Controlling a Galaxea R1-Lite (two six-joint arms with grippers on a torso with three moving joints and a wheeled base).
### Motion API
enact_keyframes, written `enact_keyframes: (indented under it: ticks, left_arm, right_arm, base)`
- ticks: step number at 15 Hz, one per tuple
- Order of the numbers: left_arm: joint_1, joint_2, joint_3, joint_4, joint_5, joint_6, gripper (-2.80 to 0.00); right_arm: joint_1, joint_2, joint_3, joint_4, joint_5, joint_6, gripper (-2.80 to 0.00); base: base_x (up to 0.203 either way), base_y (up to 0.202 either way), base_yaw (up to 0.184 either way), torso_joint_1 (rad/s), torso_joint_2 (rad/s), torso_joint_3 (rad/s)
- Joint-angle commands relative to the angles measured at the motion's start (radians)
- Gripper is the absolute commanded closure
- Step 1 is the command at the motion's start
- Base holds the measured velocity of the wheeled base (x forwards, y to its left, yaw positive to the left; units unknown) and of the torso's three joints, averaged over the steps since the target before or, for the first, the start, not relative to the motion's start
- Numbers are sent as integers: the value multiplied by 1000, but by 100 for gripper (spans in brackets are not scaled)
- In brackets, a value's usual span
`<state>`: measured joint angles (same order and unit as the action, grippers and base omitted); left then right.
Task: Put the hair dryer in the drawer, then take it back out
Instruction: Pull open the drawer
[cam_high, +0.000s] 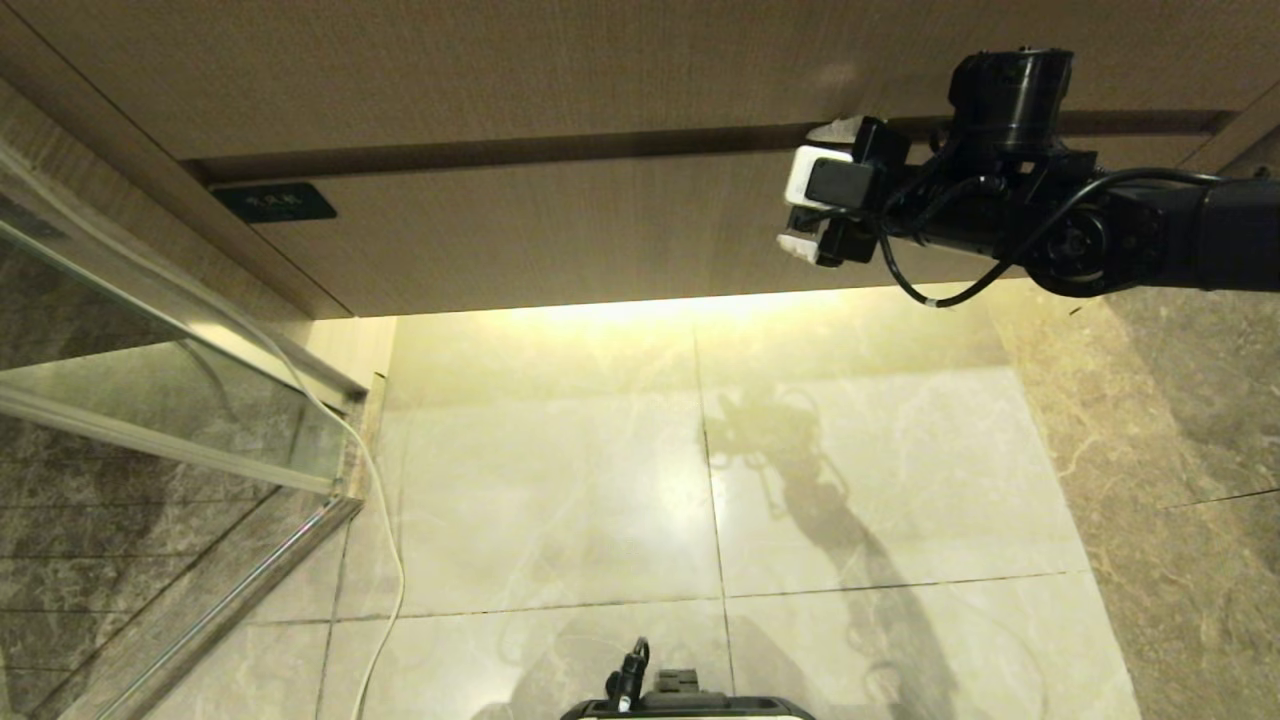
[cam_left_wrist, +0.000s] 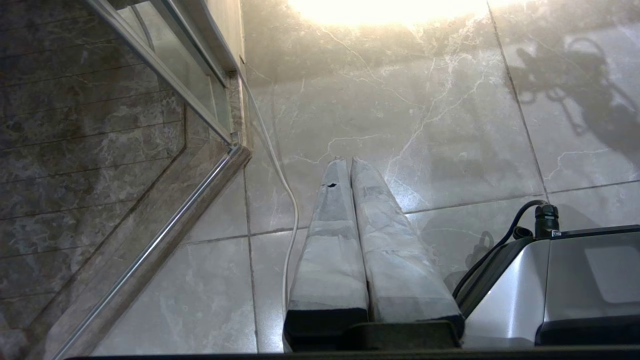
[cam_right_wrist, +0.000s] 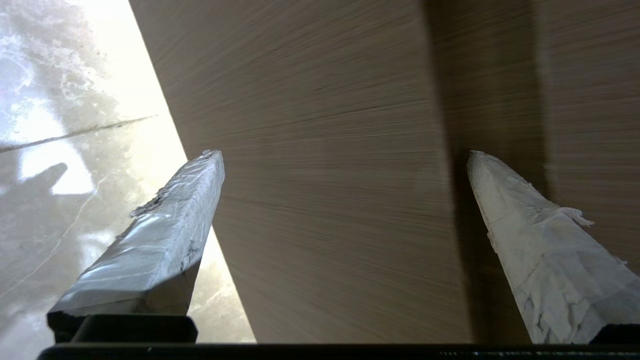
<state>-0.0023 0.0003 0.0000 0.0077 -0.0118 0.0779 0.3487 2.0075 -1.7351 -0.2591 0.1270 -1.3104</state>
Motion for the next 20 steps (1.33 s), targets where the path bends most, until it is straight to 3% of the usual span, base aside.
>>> enact_keyframes:
  ticks: [1, 10, 14, 20]
  left_arm:
    - [-1, 0, 2, 0, 1, 0, 0]
    - [1, 0, 2, 0, 0, 0, 0]
    - [0, 0, 1, 0, 0, 0, 0]
    - [-1, 0, 2, 0, 0, 0, 0]
  right_arm:
    - [-2, 30, -14, 0, 0, -8, -280]
    - [-22, 102, -67, 25, 11, -32, -280]
    - [-22, 81, -65, 197, 32, -14, -280]
    - [-25, 62, -50, 287, 17, 22, -280]
  base:
    - [0, 0, 0, 0, 0, 0]
    - [0, 0, 0, 0, 0, 0]
    - [0, 0, 0, 0, 0, 0]
    - [0, 0, 0, 0, 0, 0]
